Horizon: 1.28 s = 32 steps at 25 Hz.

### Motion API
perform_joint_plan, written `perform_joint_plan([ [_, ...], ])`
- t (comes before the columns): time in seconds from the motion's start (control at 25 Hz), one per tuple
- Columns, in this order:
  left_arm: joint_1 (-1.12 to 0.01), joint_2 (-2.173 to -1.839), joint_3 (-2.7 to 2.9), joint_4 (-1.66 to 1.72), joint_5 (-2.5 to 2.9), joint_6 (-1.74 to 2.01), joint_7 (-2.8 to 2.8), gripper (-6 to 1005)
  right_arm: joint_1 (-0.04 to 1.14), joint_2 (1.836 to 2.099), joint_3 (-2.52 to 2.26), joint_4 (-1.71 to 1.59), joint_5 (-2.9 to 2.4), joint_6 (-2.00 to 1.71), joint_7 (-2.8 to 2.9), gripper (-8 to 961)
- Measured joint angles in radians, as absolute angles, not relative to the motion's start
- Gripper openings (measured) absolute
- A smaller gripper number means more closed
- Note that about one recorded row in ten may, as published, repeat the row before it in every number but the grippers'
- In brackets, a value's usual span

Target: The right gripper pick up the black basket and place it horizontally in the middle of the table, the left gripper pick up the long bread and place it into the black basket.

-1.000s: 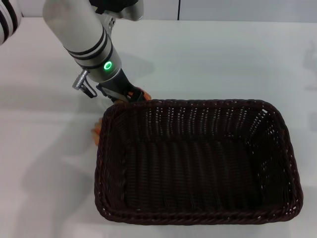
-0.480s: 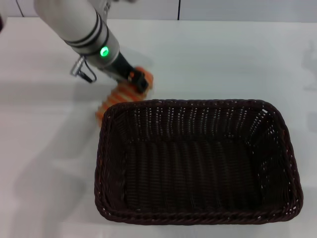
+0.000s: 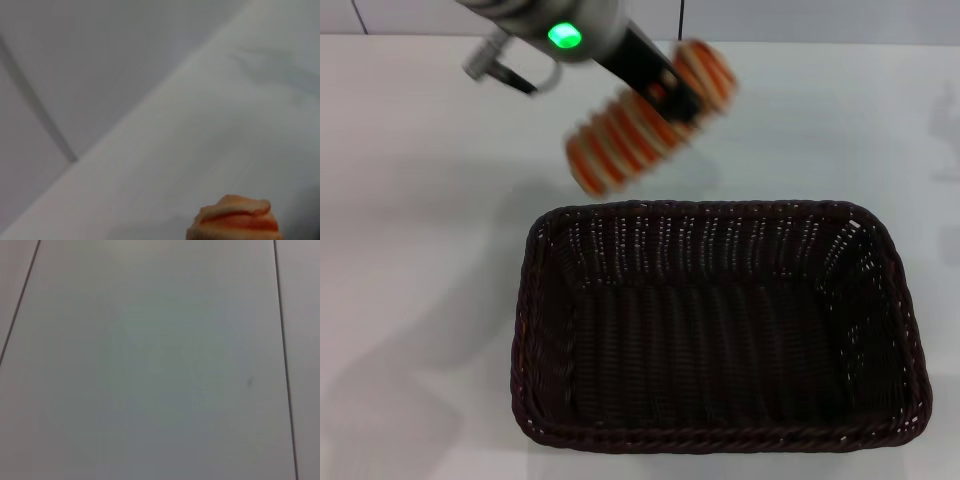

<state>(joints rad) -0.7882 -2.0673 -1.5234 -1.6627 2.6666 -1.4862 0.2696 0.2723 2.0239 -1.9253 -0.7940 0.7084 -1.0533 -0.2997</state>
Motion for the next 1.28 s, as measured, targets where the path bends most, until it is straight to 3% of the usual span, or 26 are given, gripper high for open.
perform_joint_plan([
  [0.32, -0.768, -2.070, -1.325, -1.854, 2.647, -1.636, 0.079, 443, 0.288, 2.013, -1.924, -0.795, 0.706, -1.053, -0.293, 216],
  [0.84, -0.709, -2.069, -1.342, -1.725, 2.570, -1.599, 0.067, 380, 0.295, 1.990, -1.916, -0.795, 0.700, -1.055, -0.264, 216],
  [1.12, -0.657, -2.065, -1.353, -1.732, 2.582, -1.543, 0.080, 710, 0.263, 1.998, -1.900, -0.807, 0.699, -1.063, -0.273, 216],
  [1.24, -0.565, -2.063, -1.382, -1.736, 2.652, -1.427, 0.098, 848, 0.249, 2.015, -1.870, -0.812, 0.689, -1.065, -0.276, 216],
  [1.28, -0.565, -2.063, -1.382, -1.736, 2.652, -1.427, 0.098, 853, 0.244, 2.026, -1.847, -0.812, 0.677, -1.067, -0.276, 216],
])
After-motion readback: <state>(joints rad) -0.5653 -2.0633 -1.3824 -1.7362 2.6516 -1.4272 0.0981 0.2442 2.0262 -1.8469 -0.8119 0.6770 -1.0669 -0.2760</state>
